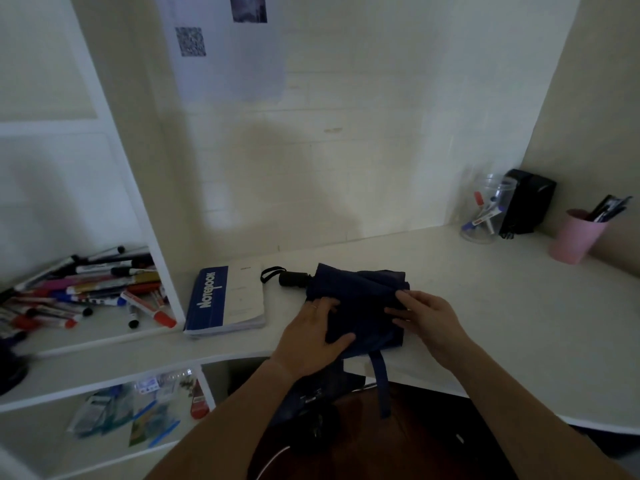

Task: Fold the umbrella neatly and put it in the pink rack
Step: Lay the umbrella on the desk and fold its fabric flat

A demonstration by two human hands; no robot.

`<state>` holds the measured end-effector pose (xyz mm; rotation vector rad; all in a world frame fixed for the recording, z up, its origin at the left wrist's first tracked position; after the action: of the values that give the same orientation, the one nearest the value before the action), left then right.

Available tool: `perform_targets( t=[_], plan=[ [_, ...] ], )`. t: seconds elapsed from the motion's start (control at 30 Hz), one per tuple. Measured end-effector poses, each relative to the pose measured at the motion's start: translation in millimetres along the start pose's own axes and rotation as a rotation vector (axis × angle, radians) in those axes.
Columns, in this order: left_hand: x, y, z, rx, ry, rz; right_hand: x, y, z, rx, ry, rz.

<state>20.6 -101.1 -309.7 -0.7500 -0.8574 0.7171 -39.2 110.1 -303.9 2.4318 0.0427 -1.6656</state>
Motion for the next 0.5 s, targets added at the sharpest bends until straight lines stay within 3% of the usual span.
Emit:
perform_targets(
  t=[0.1, 0.2, 0.37, 0.5],
  plan=[
    [-15, -9, -4, 0.177, -0.266, -0.444, 6, 0, -1, -0.101, 0.047, 0.058],
    [-23, -14, 3, 0.254, -0.400, -0.740, 9, -1, -4, -0.135, 0.046, 0.061],
    [-18, -21, 3, 0.130, -0.499, -0.828, 8, -2, 0, -0.093, -0.022, -0.022],
    [-23, -21, -2, 0.161, -0.545, -0.822, 8, 0, 1, -0.123, 0.026, 0.032]
  ],
)
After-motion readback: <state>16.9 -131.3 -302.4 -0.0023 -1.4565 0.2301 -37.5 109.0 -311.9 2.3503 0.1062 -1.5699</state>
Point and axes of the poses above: each hand's wrist, its own z-axis towards the middle knuckle, its own y-axis out of the palm, x = y × z, the point moved 8 cm from there along z, towards the middle knuckle, and after that the axes turned 14 degrees about y, right-handed, at the moved point
